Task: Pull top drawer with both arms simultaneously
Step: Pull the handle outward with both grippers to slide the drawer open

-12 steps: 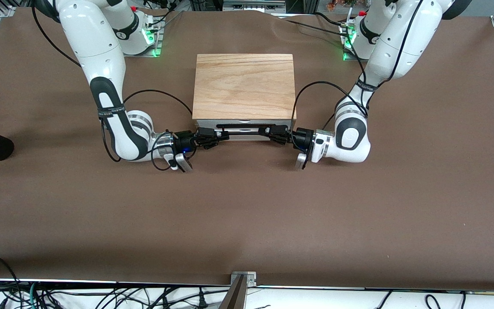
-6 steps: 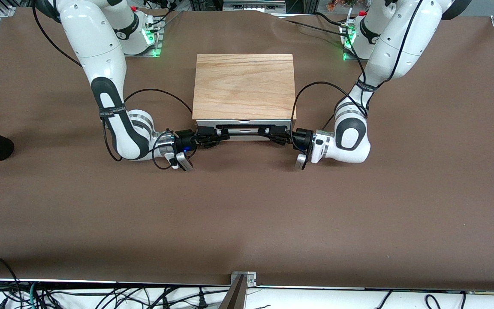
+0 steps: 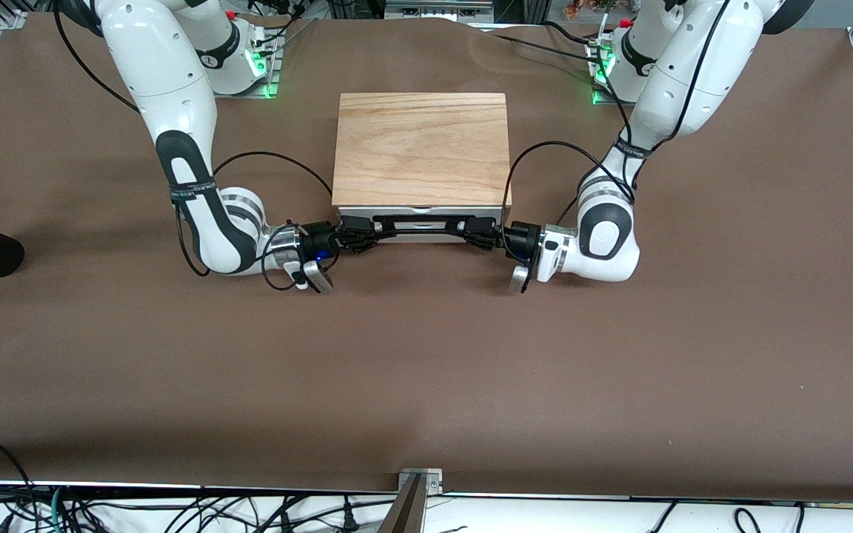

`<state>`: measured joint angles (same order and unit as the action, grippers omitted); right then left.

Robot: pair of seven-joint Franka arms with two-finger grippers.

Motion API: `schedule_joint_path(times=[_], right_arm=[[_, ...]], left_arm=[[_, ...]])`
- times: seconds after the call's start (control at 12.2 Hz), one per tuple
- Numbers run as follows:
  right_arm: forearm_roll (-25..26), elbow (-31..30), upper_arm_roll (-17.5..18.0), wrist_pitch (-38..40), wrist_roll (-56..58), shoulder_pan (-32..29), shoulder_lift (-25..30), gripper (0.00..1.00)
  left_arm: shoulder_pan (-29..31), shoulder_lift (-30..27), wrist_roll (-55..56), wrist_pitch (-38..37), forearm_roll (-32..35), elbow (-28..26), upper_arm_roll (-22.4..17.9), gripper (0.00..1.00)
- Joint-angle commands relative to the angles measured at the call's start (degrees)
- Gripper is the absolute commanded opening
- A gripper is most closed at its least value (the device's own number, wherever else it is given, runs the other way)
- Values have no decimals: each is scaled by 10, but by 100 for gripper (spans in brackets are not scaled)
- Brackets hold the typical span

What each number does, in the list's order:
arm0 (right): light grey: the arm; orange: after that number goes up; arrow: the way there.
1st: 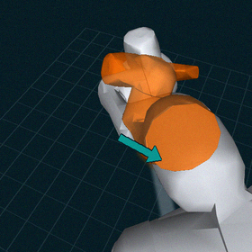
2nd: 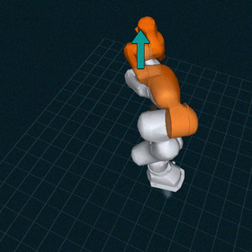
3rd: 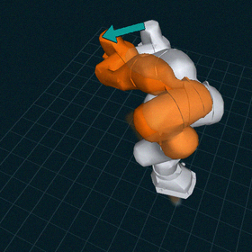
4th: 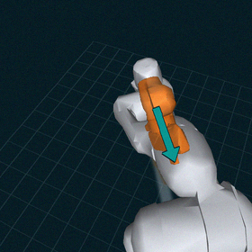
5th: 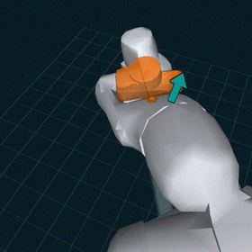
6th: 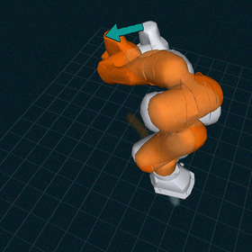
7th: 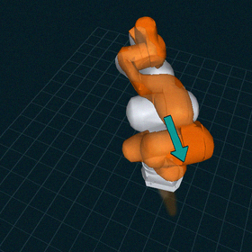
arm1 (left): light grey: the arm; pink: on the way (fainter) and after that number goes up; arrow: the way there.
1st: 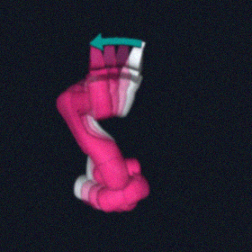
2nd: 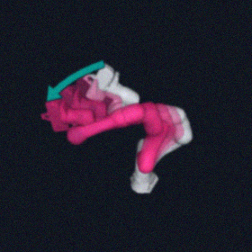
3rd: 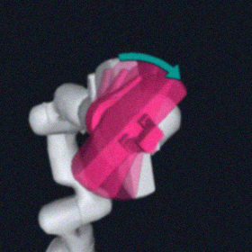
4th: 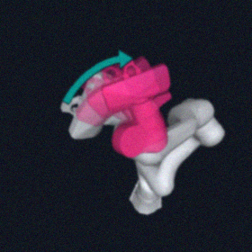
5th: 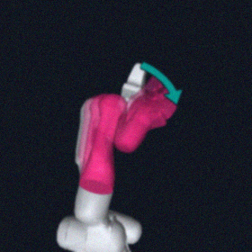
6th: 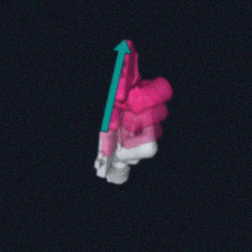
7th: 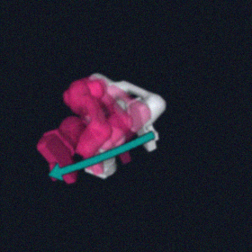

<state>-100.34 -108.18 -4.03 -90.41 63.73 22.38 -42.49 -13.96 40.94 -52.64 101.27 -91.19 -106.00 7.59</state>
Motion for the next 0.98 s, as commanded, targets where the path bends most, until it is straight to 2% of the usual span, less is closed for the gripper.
schedule_joint_path(times=[0.0,0.08,0.41,0.57,0.9], right_arm=[[-4,-41,9,-4,15,2,29,6],[-4,-41,8,-4,18,2,29,0],[-6,-20,5,-10,10,-8,22,0],[-6,15,2,-12,-2,-18,9,0],[-8,109,-1,-42,-66,-24,-27,0]], left_arm=[[-5,-3,42,1,-7,26,-4,0],[-5,-2,54,2,-7,38,-4,0],[-6,18,74,2,-7,71,-5,0],[-6,19,89,2,-5,81,-6,0],[-6,41,146,2,22,145,-6,0]])
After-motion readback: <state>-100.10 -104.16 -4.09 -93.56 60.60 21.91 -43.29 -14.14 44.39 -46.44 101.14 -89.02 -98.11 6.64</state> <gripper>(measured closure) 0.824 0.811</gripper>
